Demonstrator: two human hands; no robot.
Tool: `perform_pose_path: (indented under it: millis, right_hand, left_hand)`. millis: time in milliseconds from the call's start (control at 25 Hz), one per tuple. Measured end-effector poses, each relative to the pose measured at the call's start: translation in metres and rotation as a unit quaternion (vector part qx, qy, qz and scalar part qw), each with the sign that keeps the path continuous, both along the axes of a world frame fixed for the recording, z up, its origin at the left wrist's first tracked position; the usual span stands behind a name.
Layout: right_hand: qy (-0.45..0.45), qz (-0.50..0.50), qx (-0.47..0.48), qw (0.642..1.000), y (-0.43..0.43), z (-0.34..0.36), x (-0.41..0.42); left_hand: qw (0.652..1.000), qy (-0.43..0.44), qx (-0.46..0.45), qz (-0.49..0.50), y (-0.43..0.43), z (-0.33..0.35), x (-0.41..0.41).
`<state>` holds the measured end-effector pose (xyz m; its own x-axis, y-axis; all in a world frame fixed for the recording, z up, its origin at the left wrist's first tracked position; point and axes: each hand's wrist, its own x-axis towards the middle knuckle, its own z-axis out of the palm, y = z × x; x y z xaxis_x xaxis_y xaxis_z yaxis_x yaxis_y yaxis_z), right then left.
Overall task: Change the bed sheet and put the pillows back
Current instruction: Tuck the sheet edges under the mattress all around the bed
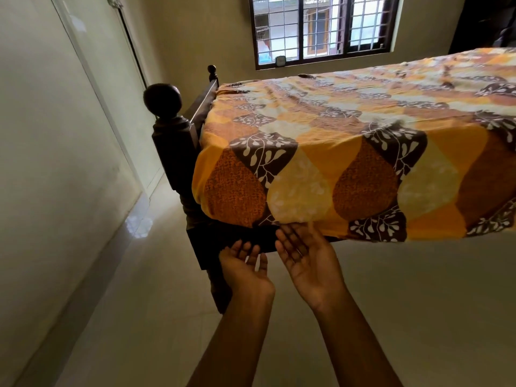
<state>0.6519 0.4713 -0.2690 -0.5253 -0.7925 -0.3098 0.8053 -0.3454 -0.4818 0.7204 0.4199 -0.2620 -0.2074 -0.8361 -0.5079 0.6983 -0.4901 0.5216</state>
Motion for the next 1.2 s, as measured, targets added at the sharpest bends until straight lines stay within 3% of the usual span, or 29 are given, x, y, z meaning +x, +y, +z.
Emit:
perform_pose_path:
  millis: [120, 280, 480, 680, 800, 880, 1040, 1200]
  right_hand:
    - [-0.031, -0.061, 0.068, 0.995, 0.003, -0.023, -0.004]
    - [-0.048, -0.113, 0.035, 0.992, 0.004, -0.027, -0.028]
    - [0.018, -0.125, 0.113, 0.986, -0.011, -0.027, -0.055]
    - [-0.084, -0.134, -0.104, 0.982, 0.005, -0.025, -0.062]
    - [-0.061, -0.101, -0.238, 0.964, 0.011, -0.026, -0.059]
    - [-0.029, -0.081, -0.267, 0.96, 0.004, -0.022, -0.062]
    - [-0.034, -0.076, -0.213, 0.973, -0.009, -0.011, -0.072]
    - [0.0, -0.08, -0.061, 0.995, 0.021, -0.021, -0.078]
  left_hand:
    - [0.996, 0.026, -0.013, -0.089, 0.007, 0.0, -0.002]
    - [0.967, 0.046, -0.058, -0.243, 0.022, 0.01, -0.017]
    - [0.953, 0.142, -0.048, -0.264, 0.018, 0.011, -0.021]
    - [0.934, 0.233, -0.054, -0.265, 0.013, -0.012, -0.022]
    - [0.918, 0.255, -0.101, -0.287, 0.012, -0.019, -0.02]
    - [0.909, 0.271, -0.119, -0.293, 0.009, -0.024, -0.019]
    - [0.913, 0.268, -0.116, -0.284, 0.008, -0.025, -0.022]
    - [0.955, 0.103, -0.088, -0.264, 0.011, -0.023, -0.025]
